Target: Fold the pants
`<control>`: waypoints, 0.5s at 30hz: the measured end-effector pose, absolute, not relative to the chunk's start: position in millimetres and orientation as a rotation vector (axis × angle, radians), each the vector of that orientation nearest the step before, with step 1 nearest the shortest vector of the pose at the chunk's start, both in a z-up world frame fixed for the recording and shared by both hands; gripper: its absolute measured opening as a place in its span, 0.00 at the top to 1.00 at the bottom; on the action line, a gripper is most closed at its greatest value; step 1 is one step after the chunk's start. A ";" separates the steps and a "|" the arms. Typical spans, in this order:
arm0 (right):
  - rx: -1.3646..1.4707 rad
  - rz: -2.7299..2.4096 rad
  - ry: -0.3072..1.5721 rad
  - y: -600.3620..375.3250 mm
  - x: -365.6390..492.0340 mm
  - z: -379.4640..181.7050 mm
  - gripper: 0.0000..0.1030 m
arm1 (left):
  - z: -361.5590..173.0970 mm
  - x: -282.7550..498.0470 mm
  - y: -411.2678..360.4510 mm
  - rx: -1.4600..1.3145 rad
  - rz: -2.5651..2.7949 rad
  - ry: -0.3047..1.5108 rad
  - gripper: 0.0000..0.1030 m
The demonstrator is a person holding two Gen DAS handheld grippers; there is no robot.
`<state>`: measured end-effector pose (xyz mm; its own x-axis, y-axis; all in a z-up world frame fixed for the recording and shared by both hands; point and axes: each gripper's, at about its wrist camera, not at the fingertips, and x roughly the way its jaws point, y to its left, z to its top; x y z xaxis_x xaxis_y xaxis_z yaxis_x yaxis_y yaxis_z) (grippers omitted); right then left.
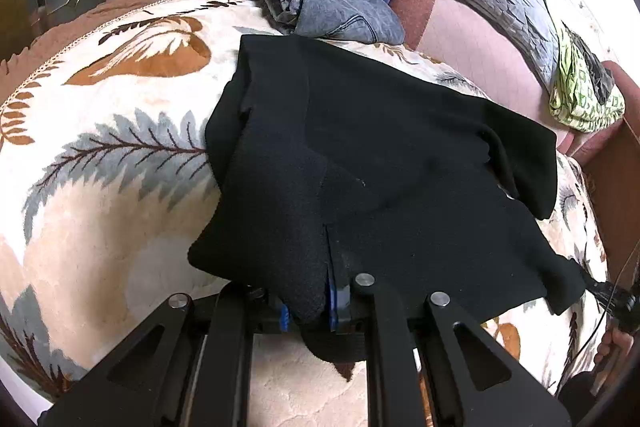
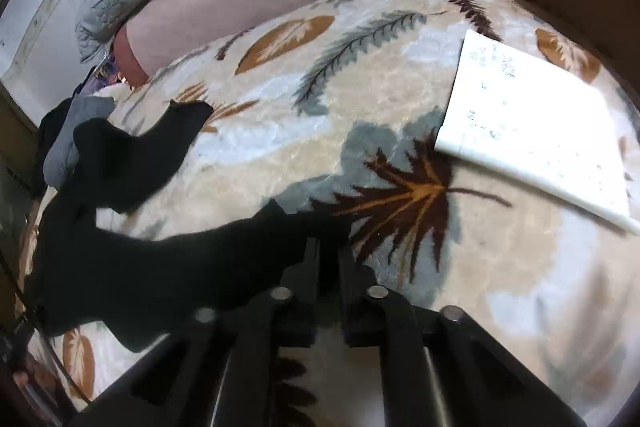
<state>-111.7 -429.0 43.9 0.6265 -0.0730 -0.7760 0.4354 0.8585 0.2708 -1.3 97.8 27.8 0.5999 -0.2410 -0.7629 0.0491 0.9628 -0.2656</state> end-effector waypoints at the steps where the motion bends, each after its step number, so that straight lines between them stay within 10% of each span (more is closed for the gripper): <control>1: 0.480 -0.294 0.805 -429.7 -116.8 55.0 0.94 | 27.9 -1.4 98.7 -0.233 -0.173 0.912 0.89; 8: 0.403 -0.282 0.697 -435.6 -57.0 103.4 0.93 | 32.3 -0.2 100.4 -0.261 -0.172 0.877 0.89; 15: 0.303 -0.338 0.908 -430.8 26.8 27.3 0.86 | 26.3 3.7 95.1 -0.223 -0.151 0.890 0.89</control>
<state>26.8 -430.8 27.3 0.5698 -0.1567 -0.8067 0.4087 0.9057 0.1128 3.7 95.1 26.3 0.6212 -0.2225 -0.7514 0.0380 0.9663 -0.2547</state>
